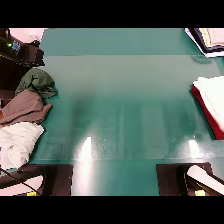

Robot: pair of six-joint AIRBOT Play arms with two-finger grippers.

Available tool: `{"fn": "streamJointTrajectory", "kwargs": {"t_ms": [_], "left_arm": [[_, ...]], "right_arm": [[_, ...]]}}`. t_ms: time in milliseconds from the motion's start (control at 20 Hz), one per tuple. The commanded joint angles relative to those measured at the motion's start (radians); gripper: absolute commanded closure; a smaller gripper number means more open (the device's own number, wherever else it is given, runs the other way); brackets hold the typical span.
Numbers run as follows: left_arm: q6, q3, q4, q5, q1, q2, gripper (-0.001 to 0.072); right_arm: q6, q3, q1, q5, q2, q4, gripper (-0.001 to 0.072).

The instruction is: Fold the shirts.

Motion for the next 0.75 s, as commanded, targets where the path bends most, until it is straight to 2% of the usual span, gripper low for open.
{"fn": "streamJointTrajectory", "kwargs": {"t_ms": [0, 100, 250, 300, 350, 400, 500, 700], "left_arm": [[-0.011, 0.000, -0.001, -0.008, 0.001, 0.000, 0.0679], [-0.006, 0.000, -0.001, 0.009, 0.001, 0.000, 0.0679], [-0.006, 0.000, -0.001, 0.059, 0.001, 0.000, 0.0679], [-0.006, 0.000, -0.001, 0.078, 0.001, 0.000, 0.0680], [-0.006, 0.000, -0.001, 0.101, 0.001, 0.000, 0.0679], [-0.006, 0.000, -0.001, 0.122, 0.001, 0.000, 0.0680], [-0.006, 0.000, -0.001, 0.165, 0.001, 0.000, 0.0679], [-0.006, 0.000, -0.001, 0.226, 0.001, 0.000, 0.0679]], "right_arm": [[0.024, -0.018, -0.013, 0.036, 0.018, -0.035, 0.0193], [0.044, -0.018, -0.013, 0.019, 0.060, -0.006, 0.0207], [0.043, -0.018, -0.013, -0.008, 0.145, 0.215, 0.0213], [0.043, -0.018, -0.013, -0.009, 0.175, 0.325, 0.0362], [0.041, -0.018, -0.012, -0.009, 0.203, 0.427, 0.0639], [0.025, -0.018, -0.006, -0.011, 0.229, 0.504, 0.0694], [0.016, -0.018, 0.041, -0.020, 0.282, 0.552, 0.0694], [0.016, -0.018, 0.183, -0.027, 0.348, 0.530, 0.0695]]}}
